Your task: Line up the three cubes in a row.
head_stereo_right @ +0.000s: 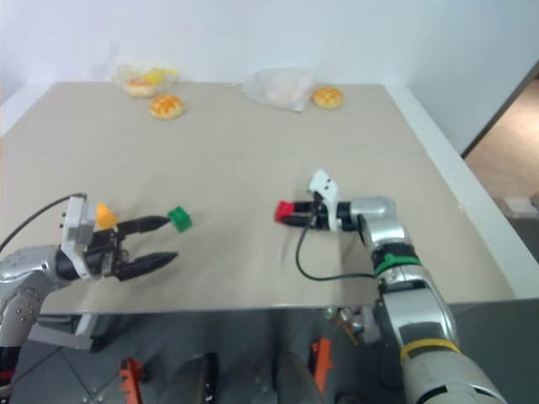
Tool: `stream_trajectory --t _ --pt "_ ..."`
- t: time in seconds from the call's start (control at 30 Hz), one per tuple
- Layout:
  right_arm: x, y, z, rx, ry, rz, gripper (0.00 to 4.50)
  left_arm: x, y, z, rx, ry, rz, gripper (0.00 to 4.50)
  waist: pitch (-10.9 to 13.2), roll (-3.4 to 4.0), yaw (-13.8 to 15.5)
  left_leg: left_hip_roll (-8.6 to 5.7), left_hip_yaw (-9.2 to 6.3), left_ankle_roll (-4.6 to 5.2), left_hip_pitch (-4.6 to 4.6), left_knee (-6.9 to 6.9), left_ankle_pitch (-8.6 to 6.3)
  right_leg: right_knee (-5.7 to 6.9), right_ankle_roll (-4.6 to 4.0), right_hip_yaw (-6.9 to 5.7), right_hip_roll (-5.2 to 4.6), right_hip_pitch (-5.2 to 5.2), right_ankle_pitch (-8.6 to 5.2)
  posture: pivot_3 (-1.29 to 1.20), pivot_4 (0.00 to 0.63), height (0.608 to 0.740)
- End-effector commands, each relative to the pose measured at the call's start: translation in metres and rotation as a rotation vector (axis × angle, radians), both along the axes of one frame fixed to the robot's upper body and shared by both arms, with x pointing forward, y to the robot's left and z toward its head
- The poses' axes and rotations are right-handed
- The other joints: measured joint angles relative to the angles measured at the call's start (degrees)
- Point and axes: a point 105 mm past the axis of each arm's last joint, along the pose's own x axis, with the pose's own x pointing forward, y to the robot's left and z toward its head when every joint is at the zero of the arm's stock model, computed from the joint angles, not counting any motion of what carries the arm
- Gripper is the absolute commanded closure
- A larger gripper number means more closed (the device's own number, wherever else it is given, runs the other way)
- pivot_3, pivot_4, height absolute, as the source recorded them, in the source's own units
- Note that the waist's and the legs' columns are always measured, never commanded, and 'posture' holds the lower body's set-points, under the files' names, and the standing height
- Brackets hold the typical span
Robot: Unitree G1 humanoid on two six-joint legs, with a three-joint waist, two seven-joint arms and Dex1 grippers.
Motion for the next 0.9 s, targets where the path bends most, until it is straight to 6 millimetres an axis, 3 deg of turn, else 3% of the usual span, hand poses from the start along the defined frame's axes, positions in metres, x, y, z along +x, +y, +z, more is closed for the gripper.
stream_trajectory --t 0.03,0.23,0.57,0.87,0.9 --pt "-0.027 0.006 0.013 -0.022 -0.038 0.175 3.26 0.001 0.011 0.002 0.034 -0.019 -0.006 0.0 0.0 0.0 0.0 0.0 0.0 0.0 0.0 -0.01 0.0 0.0 -0.01 0.0 0.0 0.0 -0.01 0.0 0.15 0.74" --pt "-0.045 -0.006 0.004 -0.113 -0.025 0.238 3.26 0.003 0.01 0.004 0.024 -0.012 -0.027 0.0 0.0 0.0 0.1 0.02 0.02 -0.01 0.0 0.07 0.0 0.02 -0.04 -0.01 0.0 0.0 0.0 0.0 0.15 0.74" --pt "-0.028 -0.022 0.005 -0.173 -0.02 0.211 3.26 0.001 0.007 0.008 0.021 -0.015 -0.045 0.0 0.0 0.0 0.0 0.05 0.05 -0.03 0.03 0.13 0.03 0.04 -0.1 -0.01 0.01 0.0 0.09 0.0 0.15 0.74" --pt "-0.027 -0.015 -0.004 -0.172 0.008 0.238 3.26 -0.002 0.011 0.006 0.027 -0.016 -0.007 0.0 0.0 0.0 0.0 0.06 0.05 -0.02 0.08 0.14 0.04 0.07 -0.11 -0.01 0.01 0.02 0.11 0.0 0.15 0.74" --pt "-0.026 -0.014 -0.005 -0.174 0.006 0.236 2.76 0.0 0.014 0.005 0.034 -0.023 0.009 0.0 0.0 0.0 0.0 0.06 0.05 -0.02 0.09 0.14 0.04 0.08 -0.11 -0.01 0.02 0.03 0.11 0.0 0.15 0.74"
